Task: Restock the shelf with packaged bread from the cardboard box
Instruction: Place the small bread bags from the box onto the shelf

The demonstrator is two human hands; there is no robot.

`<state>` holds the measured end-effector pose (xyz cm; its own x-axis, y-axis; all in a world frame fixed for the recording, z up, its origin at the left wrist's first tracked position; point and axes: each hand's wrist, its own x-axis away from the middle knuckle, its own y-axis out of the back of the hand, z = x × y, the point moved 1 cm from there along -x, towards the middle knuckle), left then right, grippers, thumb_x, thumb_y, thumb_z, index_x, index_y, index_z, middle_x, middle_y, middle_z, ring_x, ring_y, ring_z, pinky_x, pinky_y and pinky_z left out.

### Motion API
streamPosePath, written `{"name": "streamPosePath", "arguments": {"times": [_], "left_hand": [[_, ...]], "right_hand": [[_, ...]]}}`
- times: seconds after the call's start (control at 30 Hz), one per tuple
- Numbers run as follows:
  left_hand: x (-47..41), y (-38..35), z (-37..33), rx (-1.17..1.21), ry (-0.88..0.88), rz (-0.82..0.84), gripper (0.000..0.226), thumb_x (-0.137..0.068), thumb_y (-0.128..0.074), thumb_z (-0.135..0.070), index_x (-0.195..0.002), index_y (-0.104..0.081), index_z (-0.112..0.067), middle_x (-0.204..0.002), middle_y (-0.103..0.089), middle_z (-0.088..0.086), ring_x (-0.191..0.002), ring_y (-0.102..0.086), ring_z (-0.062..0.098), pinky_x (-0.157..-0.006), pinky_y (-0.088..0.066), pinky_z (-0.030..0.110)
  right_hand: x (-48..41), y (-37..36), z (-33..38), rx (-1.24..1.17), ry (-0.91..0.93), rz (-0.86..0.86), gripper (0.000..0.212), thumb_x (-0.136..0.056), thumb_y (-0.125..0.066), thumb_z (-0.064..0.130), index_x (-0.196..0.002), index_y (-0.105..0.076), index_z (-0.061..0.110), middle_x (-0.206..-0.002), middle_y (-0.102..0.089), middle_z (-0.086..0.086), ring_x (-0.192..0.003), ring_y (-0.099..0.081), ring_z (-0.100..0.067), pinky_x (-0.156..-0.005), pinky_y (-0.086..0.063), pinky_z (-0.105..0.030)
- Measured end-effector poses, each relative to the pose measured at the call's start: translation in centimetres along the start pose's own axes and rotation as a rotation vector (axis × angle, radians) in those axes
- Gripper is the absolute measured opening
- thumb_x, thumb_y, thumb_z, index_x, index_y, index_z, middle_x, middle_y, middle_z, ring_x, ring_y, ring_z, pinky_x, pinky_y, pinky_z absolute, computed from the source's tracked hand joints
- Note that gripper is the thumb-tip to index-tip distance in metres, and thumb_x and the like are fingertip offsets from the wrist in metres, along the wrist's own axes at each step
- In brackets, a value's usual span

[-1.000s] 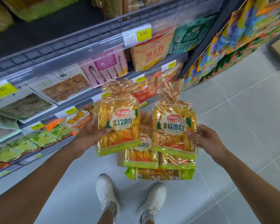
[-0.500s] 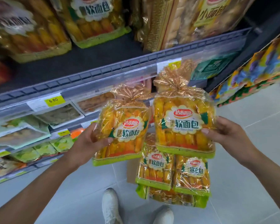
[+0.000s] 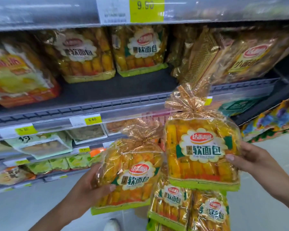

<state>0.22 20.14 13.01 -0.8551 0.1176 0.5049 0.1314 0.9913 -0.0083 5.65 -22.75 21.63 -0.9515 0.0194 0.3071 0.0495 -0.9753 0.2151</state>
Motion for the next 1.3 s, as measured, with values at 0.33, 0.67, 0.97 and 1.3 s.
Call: {"name": "streamPosePath", "arguments": {"times": [0.33,0.67,0.97,1.3], "left_hand": [[1.5,6.4,-5.1,0.156,-0.196,-0.224,0.065,-0.067,-0.09,-0.036,-0.124,-0.061,-0.029,-0.112,-0.076,-0.005,-0.103,-0.073,0.02,-0.072,-0.06,0.028],[2.3,10.5,-5.6,0.216,-0.26,-0.306,0.094,-0.037,-0.093,-0.065,-0.122,-0.064,-0.039,-0.124,-0.072,-0.002,-0.111,-0.07,0.022,-0.093,-0.05,0.049],[2.6,11.6,-4.9,0.194,-0.268,-0.307,0.058,-0.068,-0.082,-0.035,-0.122,-0.062,-0.028,-0.11,-0.076,-0.005,-0.097,-0.074,0.016,-0.064,-0.06,0.02],[2.6,12.3,-4.7,0.229,-0.215,-0.344,0.069,-0.056,-0.09,-0.048,-0.117,-0.064,-0.028,-0.11,-0.077,0.0,-0.101,-0.073,0.025,-0.065,-0.061,0.023]], "right_hand": [[-4.4,-4.1,6.7,-0.03,0.088,0.044,0.026,-0.088,-0.06,0.012,-0.112,-0.068,0.01,-0.095,-0.078,-0.006,-0.075,-0.073,-0.012,-0.061,-0.057,-0.018],[-13.1,-10.7,15.4,-0.193,0.235,0.104,0.04,-0.086,-0.065,0.02,-0.125,-0.06,0.01,-0.1,-0.075,0.001,-0.087,-0.069,-0.014,-0.074,-0.059,-0.032],[-19.1,-13.9,17.7,-0.478,0.24,0.034,0.02,-0.086,-0.056,0.003,-0.099,-0.065,0.016,-0.113,-0.073,-0.006,-0.108,-0.069,-0.025,-0.095,-0.054,-0.039],[-23.9,-16.1,16.4,-0.578,0.251,-0.186,0.053,-0.062,-0.06,0.007,-0.114,-0.065,0.018,-0.112,-0.069,-0.012,-0.102,-0.067,-0.031,-0.096,-0.051,-0.055]]}}
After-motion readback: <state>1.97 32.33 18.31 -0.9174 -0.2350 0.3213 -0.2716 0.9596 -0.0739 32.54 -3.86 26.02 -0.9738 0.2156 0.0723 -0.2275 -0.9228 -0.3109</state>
